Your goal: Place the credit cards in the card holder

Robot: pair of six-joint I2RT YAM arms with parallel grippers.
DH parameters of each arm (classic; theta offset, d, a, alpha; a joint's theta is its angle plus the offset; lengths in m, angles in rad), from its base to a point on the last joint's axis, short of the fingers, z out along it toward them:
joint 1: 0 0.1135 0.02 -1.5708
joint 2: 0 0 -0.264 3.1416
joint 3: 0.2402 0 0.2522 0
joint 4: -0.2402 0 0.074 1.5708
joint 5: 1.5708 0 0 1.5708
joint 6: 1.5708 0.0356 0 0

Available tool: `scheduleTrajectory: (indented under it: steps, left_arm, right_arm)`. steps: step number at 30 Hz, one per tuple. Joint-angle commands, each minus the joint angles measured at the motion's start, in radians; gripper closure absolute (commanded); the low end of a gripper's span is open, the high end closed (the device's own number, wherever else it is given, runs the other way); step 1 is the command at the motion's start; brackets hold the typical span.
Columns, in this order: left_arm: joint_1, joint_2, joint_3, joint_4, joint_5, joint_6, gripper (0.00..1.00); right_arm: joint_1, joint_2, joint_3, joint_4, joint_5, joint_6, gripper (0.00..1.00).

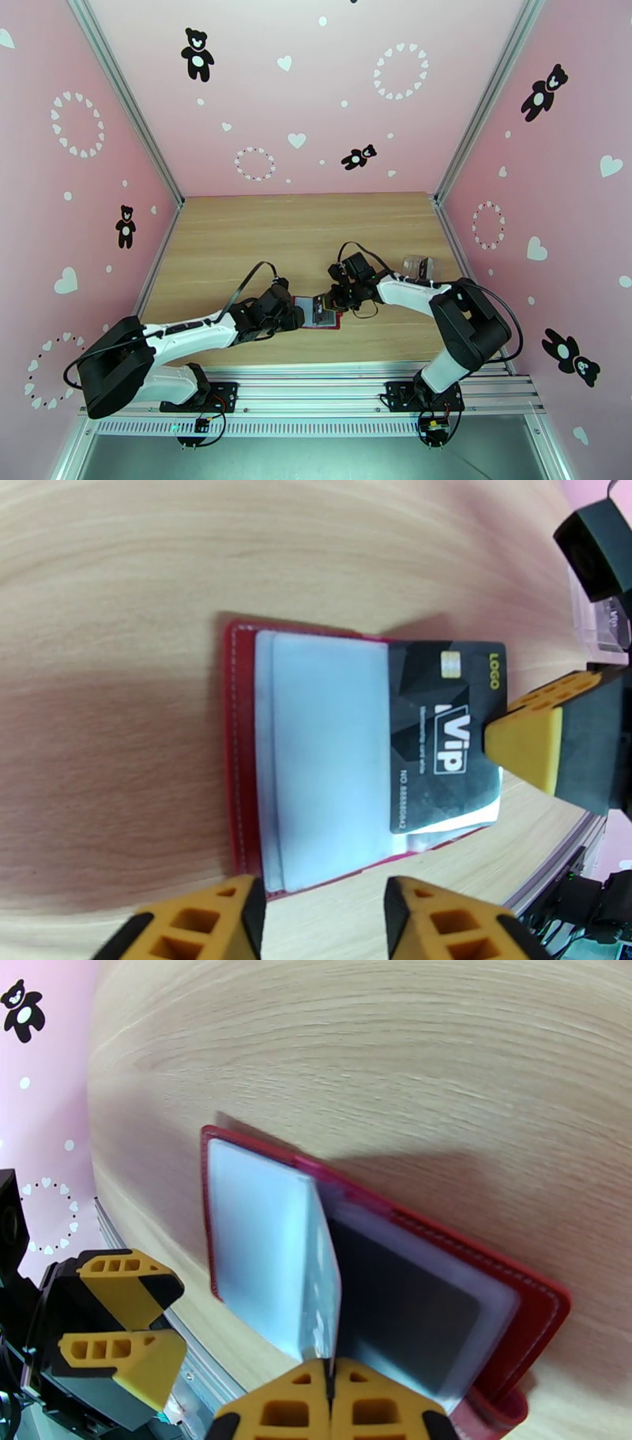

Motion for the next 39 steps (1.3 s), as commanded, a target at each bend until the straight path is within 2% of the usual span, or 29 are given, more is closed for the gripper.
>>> scheduleTrajectory:
  steps: [1,7,14,21,39]
  left_arm:
    - [0.027,0.012,0.027,-0.032,0.003,0.022,0.54]
    - [0.042,0.081,0.060,0.000,0.055,0.037,0.56]
    - [0.043,0.116,0.056,0.025,0.068,0.034,0.55]
    - [0.042,0.175,0.053,0.057,0.093,0.008,0.56]
    - [0.042,0.166,0.030,0.079,0.104,-0.007,0.56]
  right_arm:
    - [0.003,-0.060,-0.035,-0.013,0.019,0.050,1.00]
    - [0.003,-0.093,-0.065,0.008,0.037,0.089,1.00]
    - [0.006,-0.059,-0.097,0.114,-0.017,0.157,1.00]
    - [0.006,-0.076,-0.103,0.137,-0.029,0.182,1.00]
    - [0.002,-0.127,-0.114,0.100,0.023,0.180,1.00]
